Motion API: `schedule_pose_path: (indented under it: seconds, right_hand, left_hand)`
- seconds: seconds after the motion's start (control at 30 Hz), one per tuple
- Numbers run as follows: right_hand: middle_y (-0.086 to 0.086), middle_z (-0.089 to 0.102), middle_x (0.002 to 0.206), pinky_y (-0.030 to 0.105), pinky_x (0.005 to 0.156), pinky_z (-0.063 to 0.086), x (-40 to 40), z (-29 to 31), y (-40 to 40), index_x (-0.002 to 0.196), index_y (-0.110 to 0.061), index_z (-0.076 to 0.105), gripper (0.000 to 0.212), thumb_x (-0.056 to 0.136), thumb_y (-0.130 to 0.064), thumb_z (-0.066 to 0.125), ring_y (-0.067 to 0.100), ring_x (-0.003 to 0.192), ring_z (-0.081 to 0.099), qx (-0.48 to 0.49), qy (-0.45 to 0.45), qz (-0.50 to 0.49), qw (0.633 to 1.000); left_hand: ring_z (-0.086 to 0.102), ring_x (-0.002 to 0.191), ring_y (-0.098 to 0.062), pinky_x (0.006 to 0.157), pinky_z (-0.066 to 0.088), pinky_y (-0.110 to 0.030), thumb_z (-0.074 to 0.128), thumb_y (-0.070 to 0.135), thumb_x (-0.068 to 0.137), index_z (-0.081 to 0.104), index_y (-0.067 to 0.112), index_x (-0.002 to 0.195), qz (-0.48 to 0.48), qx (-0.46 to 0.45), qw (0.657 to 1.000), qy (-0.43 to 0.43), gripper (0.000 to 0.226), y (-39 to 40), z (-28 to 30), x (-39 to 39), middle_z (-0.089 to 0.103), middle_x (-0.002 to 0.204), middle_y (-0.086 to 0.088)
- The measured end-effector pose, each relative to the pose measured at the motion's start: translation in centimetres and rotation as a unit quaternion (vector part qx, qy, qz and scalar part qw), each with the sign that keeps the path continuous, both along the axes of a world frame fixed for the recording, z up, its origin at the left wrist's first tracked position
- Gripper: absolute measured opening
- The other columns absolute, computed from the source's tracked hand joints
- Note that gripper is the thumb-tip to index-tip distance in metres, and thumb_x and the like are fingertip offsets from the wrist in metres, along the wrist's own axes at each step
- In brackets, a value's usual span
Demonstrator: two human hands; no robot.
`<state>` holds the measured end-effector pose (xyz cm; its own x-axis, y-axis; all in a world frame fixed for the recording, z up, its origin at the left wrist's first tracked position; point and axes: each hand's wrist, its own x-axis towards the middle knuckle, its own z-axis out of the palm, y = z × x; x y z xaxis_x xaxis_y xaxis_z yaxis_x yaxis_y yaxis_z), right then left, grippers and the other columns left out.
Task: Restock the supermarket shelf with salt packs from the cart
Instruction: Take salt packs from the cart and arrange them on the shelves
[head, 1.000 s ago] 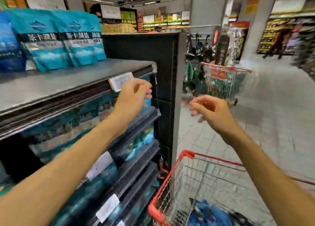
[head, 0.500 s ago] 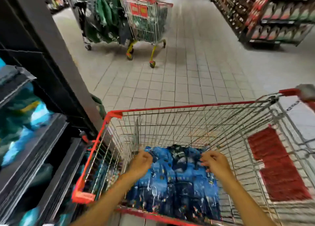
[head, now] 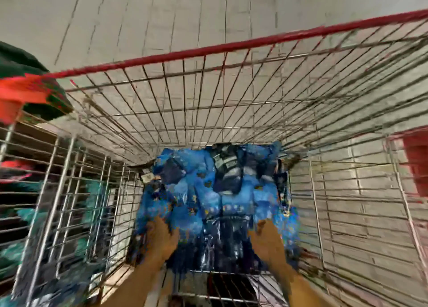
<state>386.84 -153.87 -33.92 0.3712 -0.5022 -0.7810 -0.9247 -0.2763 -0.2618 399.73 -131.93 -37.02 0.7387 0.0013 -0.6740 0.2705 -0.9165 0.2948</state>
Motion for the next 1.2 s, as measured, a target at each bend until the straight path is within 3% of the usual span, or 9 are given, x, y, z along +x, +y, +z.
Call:
schedule_pose_path:
  seconds: [0.1,0.27,0.37,0.53,0.73,0.9,1.03,1.13,1.2]
  right_hand:
    - [0.019,0.047,0.136,0.033,0.102,0.036,0.8,-3.1,1.2,0.132,0.003,0.045,0.061,0.096,-0.046,0.053,0.030,0.129,0.043,-0.052,0.049,0.050,0.996]
    - [0.018,0.042,0.142,0.045,0.105,0.040,3.4,-6.3,3.0,0.141,-0.001,0.034,0.090,0.084,-0.065,0.061,0.034,0.133,0.040,-0.130,0.087,0.030,0.987]
    - [0.024,0.037,0.148,0.052,0.109,0.034,4.5,-7.6,4.0,0.147,0.002,0.018,0.105,0.078,-0.056,0.074,0.039,0.137,0.039,-0.092,0.085,-0.064,0.990]
    - [0.009,0.069,0.110,0.044,0.097,0.044,4.8,-8.9,4.2,0.108,-0.015,0.064,0.066,0.062,-0.060,0.081,0.032,0.106,0.063,-0.023,0.079,-0.203,0.976]
    - [0.004,0.067,0.091,0.041,0.076,0.055,3.4,-9.0,3.9,0.106,-0.013,0.054,0.047,0.071,-0.016,0.084,0.022,0.077,0.063,0.119,-0.037,-0.348,0.929]
    - [0.014,0.067,0.119,0.056,0.093,0.053,0.6,-4.4,3.2,0.132,-0.010,0.052,0.067,0.073,-0.007,0.084,0.038,0.106,0.065,0.242,-0.054,-0.358,0.900]
    - [0.011,0.073,0.112,0.052,0.096,0.052,-1.3,2.1,2.4,0.131,-0.012,0.059,0.083,0.056,-0.029,0.092,0.033,0.105,0.069,0.312,-0.106,-0.315,0.890]
    - [0.007,0.058,0.139,0.052,0.111,0.038,-0.8,7.2,2.3,0.149,-0.016,0.039,0.100,0.065,-0.047,0.083,0.030,0.125,0.056,0.285,-0.140,-0.285,0.905]
    - [0.007,0.035,0.157,0.053,0.115,0.028,-0.3,10.6,2.0,0.153,-0.019,0.030,0.095,0.076,-0.050,0.076,0.031,0.141,0.037,0.237,-0.158,-0.276,0.918]
  left_hand:
    - [0.064,0.100,-0.042,0.081,0.051,-0.046,0.081,0.017,0.076,0.060,-0.009,0.109,0.040,-0.002,0.999,0.012,0.047,-1.3,-2.8,-0.9,0.065,0.105,-0.029]
    - [0.057,0.105,-0.036,0.075,0.054,-0.025,0.085,0.025,0.075,0.046,-0.007,0.126,0.116,0.022,0.993,-0.004,0.071,-2.4,-4.7,-2.8,0.054,0.126,-0.030]
    - [0.054,0.114,-0.039,0.089,0.051,-0.044,0.091,0.040,0.060,0.057,0.001,0.120,0.064,0.098,0.993,0.014,0.080,-2.2,-5.3,-3.8,0.055,0.126,-0.020]
    - [0.066,0.100,-0.032,0.086,0.055,-0.045,0.088,0.030,0.069,0.064,0.013,0.103,0.140,-0.006,0.989,0.054,0.045,-1.2,-7.4,-5.3,0.070,0.111,-0.014]
    - [0.066,0.101,-0.029,0.088,0.054,-0.040,0.084,0.025,0.075,0.058,0.018,0.104,0.121,-0.081,0.984,0.100,0.039,0.1,-8.0,-4.6,0.069,0.105,-0.007]
    - [0.061,0.100,-0.021,0.083,0.046,-0.028,0.082,0.023,0.077,0.057,0.019,0.126,0.199,-0.157,0.959,0.128,0.055,1.3,-4.2,-2.5,0.066,0.115,-0.003]
    - [0.055,0.108,-0.020,0.089,0.041,-0.031,0.081,0.032,0.078,0.048,0.016,0.137,0.234,-0.185,0.947,0.120,0.070,1.1,2.0,-0.1,0.054,0.122,-0.001]
    - [0.057,0.108,-0.015,0.088,0.042,-0.029,0.083,0.031,0.075,0.049,0.015,0.127,0.251,-0.251,0.928,0.111,0.065,0.8,7.7,1.7,0.053,0.128,0.000]
    - [0.062,0.112,-0.022,0.089,0.050,-0.031,0.088,0.040,0.061,0.054,0.016,0.131,0.264,-0.303,0.909,0.106,0.082,1.3,12.1,2.5,0.061,0.131,-0.004]
